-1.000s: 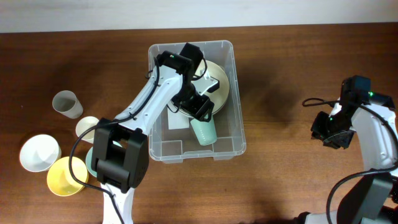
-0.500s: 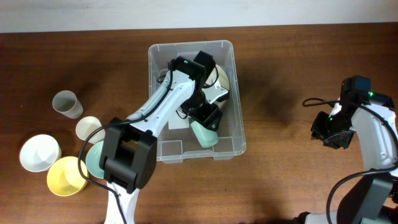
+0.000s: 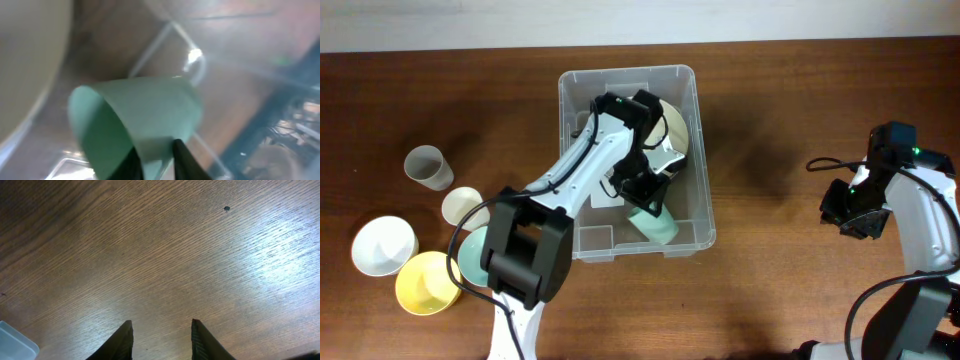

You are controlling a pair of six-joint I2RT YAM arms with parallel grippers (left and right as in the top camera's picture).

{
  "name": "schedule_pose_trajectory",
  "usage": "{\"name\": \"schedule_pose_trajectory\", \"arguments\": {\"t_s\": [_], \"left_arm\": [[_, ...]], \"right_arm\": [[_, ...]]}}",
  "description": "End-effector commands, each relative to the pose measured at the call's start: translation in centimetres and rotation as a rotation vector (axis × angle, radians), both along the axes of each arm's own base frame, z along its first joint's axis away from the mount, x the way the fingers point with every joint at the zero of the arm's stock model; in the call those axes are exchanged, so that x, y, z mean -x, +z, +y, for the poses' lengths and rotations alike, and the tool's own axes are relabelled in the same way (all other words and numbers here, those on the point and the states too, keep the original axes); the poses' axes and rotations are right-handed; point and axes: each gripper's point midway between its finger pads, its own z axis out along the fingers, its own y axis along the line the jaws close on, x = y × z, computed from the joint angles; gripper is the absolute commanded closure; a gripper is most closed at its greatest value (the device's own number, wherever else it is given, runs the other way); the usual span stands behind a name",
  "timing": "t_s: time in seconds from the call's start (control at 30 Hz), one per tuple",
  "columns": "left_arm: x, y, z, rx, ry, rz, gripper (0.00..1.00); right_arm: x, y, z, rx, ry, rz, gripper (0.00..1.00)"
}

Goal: Pack container
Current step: 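Carry the mint green cup into the container's front right corner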

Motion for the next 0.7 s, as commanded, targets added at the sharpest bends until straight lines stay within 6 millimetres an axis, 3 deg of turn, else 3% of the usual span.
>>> {"name": "schedule_pose_trajectory", "arguments": {"t_s": [0.0, 0.13, 0.27, 0.4, 0.53, 0.67], "left_arm": [[0.3, -0.5, 0.1, -0.010, -0.010, 0.013, 0.96], [0.1, 0.6, 0.0, -0.002, -0.011, 0.000, 0.99], [-0.2, 2.8, -1.0, 0.030, -0.033, -0.080, 0.99], [0.6, 4.2, -2.3, 0.031, -0.087, -0.147, 1.00], [1.7, 4.1, -4.1, 0.033, -0.149, -0.180, 0.99], [1.3, 3.5, -4.3, -0.054, -0.197, -0.274, 0.99]], "right_arm": [[-0.1, 0.2, 0.1, 0.003, 0.005, -0.010, 0.66], [-0.1, 0.2, 0.1, 0.003, 0.005, -0.010, 0.67], [0.0, 0.2, 0.0, 0.009, 0.004, -0.007, 0.67], [-0.1, 0.2, 0.0, 0.010, 0.004, -0.009, 0.67], [-0.1, 0.2, 0.0, 0.010, 0.004, -0.009, 0.66], [-0.1, 0.2, 0.0, 0.010, 0.004, -0.009, 0.67]]}}
